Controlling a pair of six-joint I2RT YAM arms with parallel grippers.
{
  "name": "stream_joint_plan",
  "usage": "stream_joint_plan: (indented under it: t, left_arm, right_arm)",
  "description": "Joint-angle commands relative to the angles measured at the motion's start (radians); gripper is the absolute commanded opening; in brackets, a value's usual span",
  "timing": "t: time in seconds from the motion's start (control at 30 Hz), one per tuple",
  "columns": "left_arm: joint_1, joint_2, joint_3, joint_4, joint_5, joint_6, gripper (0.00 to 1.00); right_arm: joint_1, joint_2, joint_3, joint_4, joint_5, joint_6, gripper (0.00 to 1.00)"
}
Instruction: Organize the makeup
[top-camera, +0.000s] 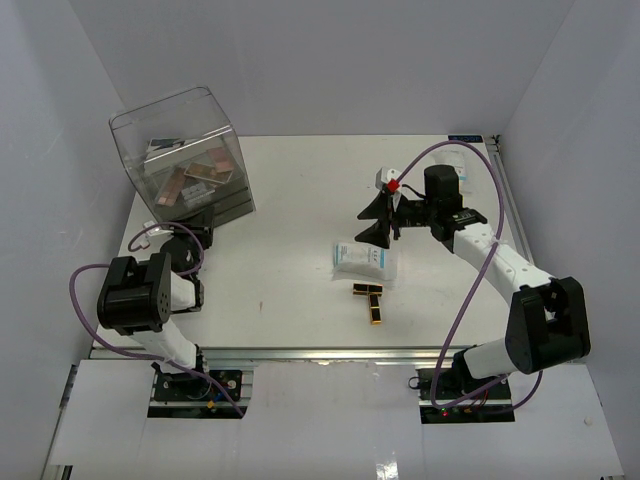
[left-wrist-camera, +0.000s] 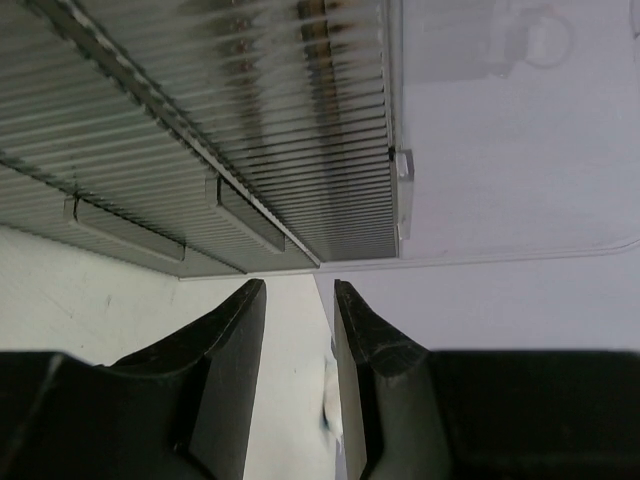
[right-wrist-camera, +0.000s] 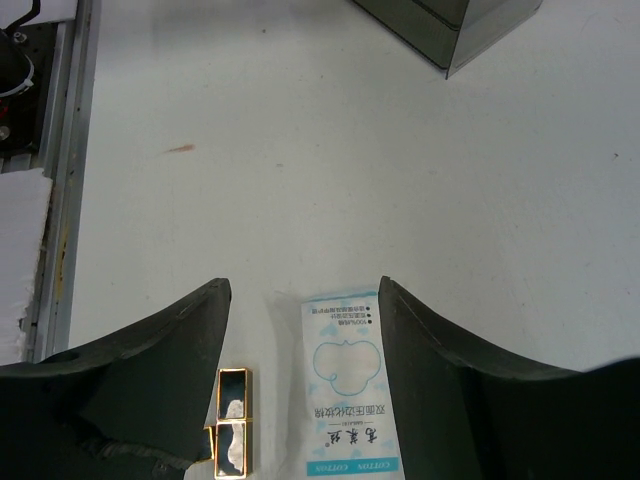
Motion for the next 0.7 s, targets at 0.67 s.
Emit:
stream_joint_plan:
  t: [0.67]
  left_arm:
    - [0.03,0.153,0.109,0.068,-0.07,-0.01,0.31]
  right_arm:
    - [-0.049,-0.022,-0.033,0.067,-0.08,0.041,0.67]
